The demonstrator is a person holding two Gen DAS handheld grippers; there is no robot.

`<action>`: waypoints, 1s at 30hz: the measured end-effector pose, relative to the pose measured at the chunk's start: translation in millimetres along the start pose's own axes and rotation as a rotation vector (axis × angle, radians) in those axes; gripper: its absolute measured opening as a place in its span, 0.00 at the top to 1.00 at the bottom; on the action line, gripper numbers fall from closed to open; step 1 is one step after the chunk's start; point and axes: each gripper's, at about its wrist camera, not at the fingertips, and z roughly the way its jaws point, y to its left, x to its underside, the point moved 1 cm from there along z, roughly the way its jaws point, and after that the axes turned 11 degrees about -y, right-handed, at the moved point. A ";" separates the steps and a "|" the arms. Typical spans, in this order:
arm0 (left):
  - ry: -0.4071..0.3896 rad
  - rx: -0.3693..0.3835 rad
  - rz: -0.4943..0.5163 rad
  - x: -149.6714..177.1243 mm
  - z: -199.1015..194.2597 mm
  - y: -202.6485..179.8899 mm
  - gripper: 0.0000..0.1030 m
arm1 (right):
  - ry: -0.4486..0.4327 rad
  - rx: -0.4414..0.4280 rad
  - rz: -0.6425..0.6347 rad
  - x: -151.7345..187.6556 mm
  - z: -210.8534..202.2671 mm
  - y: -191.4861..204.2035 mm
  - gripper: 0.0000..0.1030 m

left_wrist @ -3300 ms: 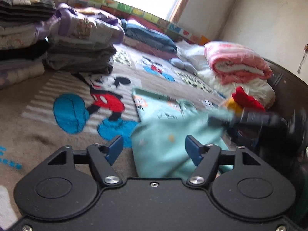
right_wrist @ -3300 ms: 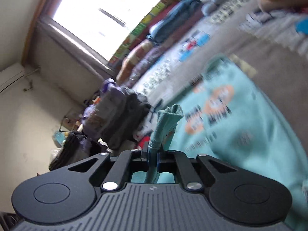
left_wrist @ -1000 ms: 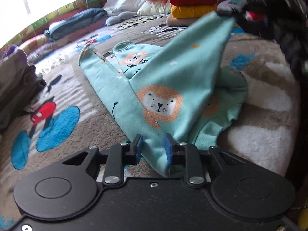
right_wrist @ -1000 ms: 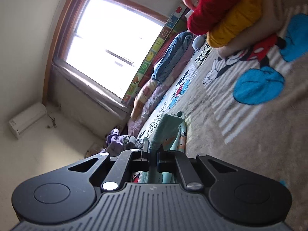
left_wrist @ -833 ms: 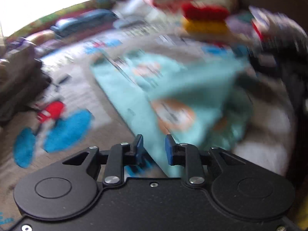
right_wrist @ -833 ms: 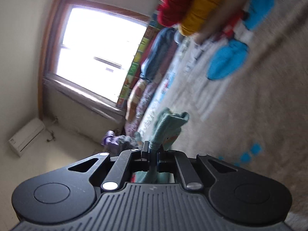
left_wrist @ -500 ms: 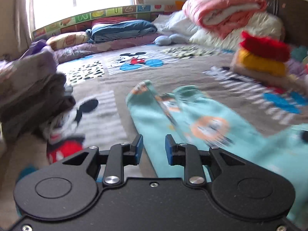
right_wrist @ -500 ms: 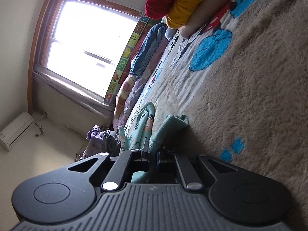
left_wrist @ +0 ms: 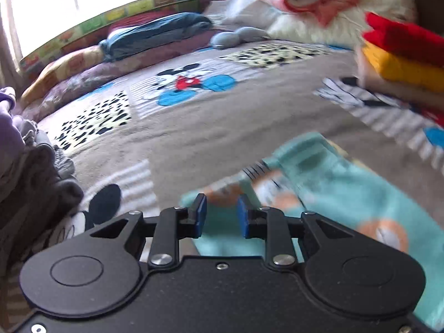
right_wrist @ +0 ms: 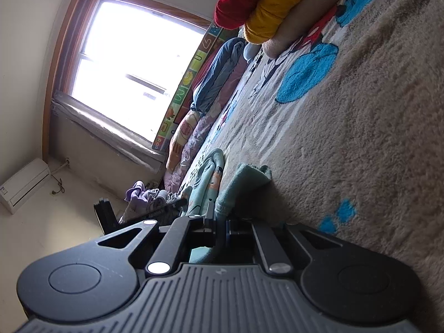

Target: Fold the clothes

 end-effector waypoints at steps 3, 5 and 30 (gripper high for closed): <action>0.085 -0.001 0.003 8.4 29.7 -3.7 0.79 | 0.001 -0.001 0.000 -0.5 1.3 0.4 0.92; 0.074 -0.022 -0.025 3.2 20.1 -1.3 0.79 | 0.002 -0.003 0.000 -0.8 1.8 0.4 0.92; -0.195 0.258 -0.069 125.9 -265.1 -101.1 0.49 | 0.035 0.010 0.012 -5.9 4.1 -3.3 0.93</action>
